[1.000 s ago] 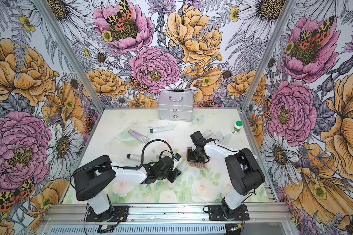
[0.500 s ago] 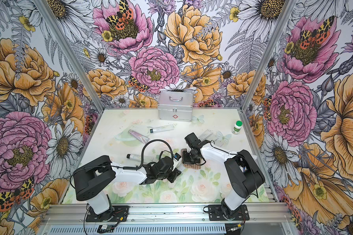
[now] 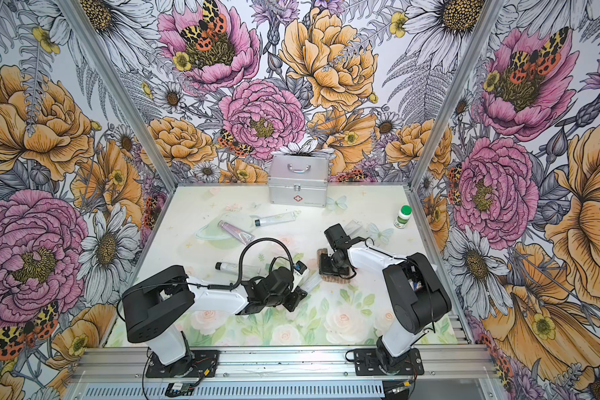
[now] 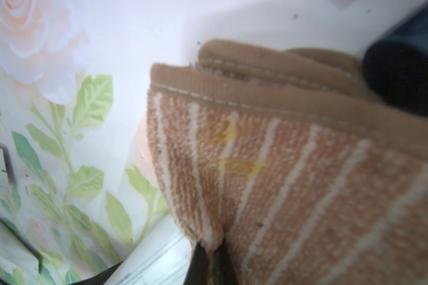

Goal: Wipe the surface of the toothpaste tube
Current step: Wipe the dirt from the toothpaste tube.

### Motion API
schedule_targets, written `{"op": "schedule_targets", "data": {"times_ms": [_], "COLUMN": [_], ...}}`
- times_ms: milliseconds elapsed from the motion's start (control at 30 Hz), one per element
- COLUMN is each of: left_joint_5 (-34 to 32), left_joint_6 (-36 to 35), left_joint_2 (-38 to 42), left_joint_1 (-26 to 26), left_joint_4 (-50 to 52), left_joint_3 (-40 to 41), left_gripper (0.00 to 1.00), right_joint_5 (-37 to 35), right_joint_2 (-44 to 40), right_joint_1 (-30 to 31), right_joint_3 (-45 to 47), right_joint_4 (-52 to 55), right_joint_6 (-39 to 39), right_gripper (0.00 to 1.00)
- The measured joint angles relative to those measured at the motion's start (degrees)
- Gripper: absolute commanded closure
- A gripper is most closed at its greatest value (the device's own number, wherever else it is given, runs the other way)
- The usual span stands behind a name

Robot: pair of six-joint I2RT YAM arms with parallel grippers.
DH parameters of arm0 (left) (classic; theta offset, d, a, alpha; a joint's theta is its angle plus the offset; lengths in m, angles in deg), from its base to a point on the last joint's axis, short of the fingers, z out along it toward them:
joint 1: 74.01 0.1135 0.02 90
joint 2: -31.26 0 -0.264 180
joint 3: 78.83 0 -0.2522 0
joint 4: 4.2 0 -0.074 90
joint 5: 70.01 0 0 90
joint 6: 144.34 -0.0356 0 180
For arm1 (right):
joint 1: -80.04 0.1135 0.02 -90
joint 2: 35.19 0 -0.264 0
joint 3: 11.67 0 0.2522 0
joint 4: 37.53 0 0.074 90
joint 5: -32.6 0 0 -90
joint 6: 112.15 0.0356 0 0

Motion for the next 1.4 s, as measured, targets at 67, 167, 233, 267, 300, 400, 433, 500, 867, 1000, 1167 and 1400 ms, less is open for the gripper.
{"op": "schedule_targets", "data": {"times_ms": [67, 167, 233, 267, 300, 400, 433, 500, 867, 1000, 1167, 1400], "left_joint_5": [-0.02, -0.04, -0.04, -0.04, -0.04, -0.04, -0.04, -0.04, -1.09, -2.67, -5.05, -5.7], "left_joint_6": [0.0, 0.0, 0.0, 0.0, 0.0, 0.0, 0.0, 0.0, 0.02, -0.02, -0.2, -0.22], "left_joint_2": [0.07, 0.09, 0.26, 0.28, 0.28, 0.28, 0.28, 0.28, 0.28, 0.28, 0.22, 0.15], "left_joint_1": [0.0, 0.0, 0.0, 0.0, 0.0, 0.0, 0.0, 0.0, -0.26, -1.03, -2.36, -2.62], "left_joint_4": [0.02, 0.09, 0.09, 0.07, 0.04, 0.04, 0.04, 0.04, -0.02, -0.09, 0.04, 0.07], "left_joint_3": [0.09, 0.15, 0.31, 0.39, 0.39, 0.39, 0.39, 0.39, 0.42, 0.42, 0.42, 0.39], "left_gripper": [0.74, 0.74, 0.74, 0.74, 0.74, 0.74, 0.74, 0.74, 0.74, 0.74, 0.74, 0.74], "right_joint_5": [-0.2, -0.37, -0.17, 0.15, 0.63, 2.78, 3.43, 4.76, 6.01, 5.73, 5.6, 7.28], "right_joint_2": [0.44, 0.42, 0.09, -0.31, -0.83, -3.26, -3.91, -5.05, -1.68, 0.17, 0.42, -0.39], "right_joint_1": [0.17, 0.83, 1.31, 1.81, 2.51, 5.14, 5.84, 7.21, 3.61, 0.2, -0.33, 2.6], "right_joint_3": [-0.63, -0.79, -0.76, -0.72, -0.48, 0.9, 1.31, 2.29, 1.42, -0.24, -0.46, -0.46], "right_joint_4": [0.39, 0.52, 0.55, 0.63, 0.59, 0.68, 0.66, 0.63, 0.42, 0.37, 0.39, 0.37], "right_joint_6": [-0.15, -0.13, -0.04, 0.13, 0.42, 1.42, 1.68, 2.56, 1.7, 0.74, 0.79, 1.68], "right_gripper": [1.0, 1.0, 1.0, 1.0, 1.0, 1.0, 1.0, 1.0, 1.0, 1.0, 1.0, 1.0]}}
